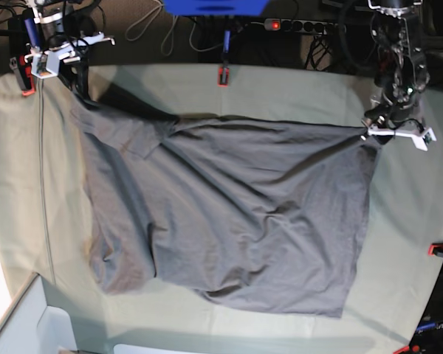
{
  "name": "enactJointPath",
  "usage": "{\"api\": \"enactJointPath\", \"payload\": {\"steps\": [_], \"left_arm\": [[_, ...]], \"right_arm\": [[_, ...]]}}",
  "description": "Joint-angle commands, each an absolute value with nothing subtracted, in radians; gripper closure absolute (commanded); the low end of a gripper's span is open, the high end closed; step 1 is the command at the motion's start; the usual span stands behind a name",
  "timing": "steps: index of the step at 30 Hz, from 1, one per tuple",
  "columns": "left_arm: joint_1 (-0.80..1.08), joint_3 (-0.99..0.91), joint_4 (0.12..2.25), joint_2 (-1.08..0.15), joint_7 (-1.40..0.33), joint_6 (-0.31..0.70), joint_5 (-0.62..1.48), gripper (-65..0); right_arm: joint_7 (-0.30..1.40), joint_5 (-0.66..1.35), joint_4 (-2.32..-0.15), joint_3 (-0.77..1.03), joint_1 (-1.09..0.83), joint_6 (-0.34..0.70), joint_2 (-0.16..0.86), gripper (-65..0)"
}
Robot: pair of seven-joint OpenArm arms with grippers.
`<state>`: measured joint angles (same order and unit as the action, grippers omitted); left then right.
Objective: Layout the t-shirt on the table in an organized manner, then fold the t-shirt properly
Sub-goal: 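Lower the t-shirt flat, pulling both held edges apart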
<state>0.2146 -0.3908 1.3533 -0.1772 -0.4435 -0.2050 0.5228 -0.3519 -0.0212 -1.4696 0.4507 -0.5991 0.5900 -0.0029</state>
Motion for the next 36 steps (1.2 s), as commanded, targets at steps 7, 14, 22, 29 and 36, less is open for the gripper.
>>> {"api": "enactJointPath", "payload": {"steps": [7,14,22,29,36], "left_arm": [[0.203,-0.394,1.354,-0.185,-0.424,-0.200,0.521,-28.3],[0.203,-0.344,1.354,-0.185,-0.421,-0.200,0.521,0.0],[0.249,-0.481,1.417,-0.188,-0.423,-0.200,0.521,0.0],[0.323,-0.549,1.546,-0.188,-0.423,-0.200,0.521,0.0],[0.355,-0.553,1.570,-0.186,-0.423,-0.200,0.521,0.0]], "right_arm": [[-0.380,-0.005,-1.483,0.456,-0.608,0.588,0.001,0.0],[-0.380,-0.005,-1.483,0.456,-0.610,0.588,0.001,0.0],[-0.389,-0.005,-1.486,0.449,-0.645,0.588,0.001,0.0],[-0.389,-0.005,-1.483,0.410,-0.685,0.588,0.001,0.0],[-0.492,-0.005,-1.486,0.371,-0.757,0.588,0.004,0.0]]}}
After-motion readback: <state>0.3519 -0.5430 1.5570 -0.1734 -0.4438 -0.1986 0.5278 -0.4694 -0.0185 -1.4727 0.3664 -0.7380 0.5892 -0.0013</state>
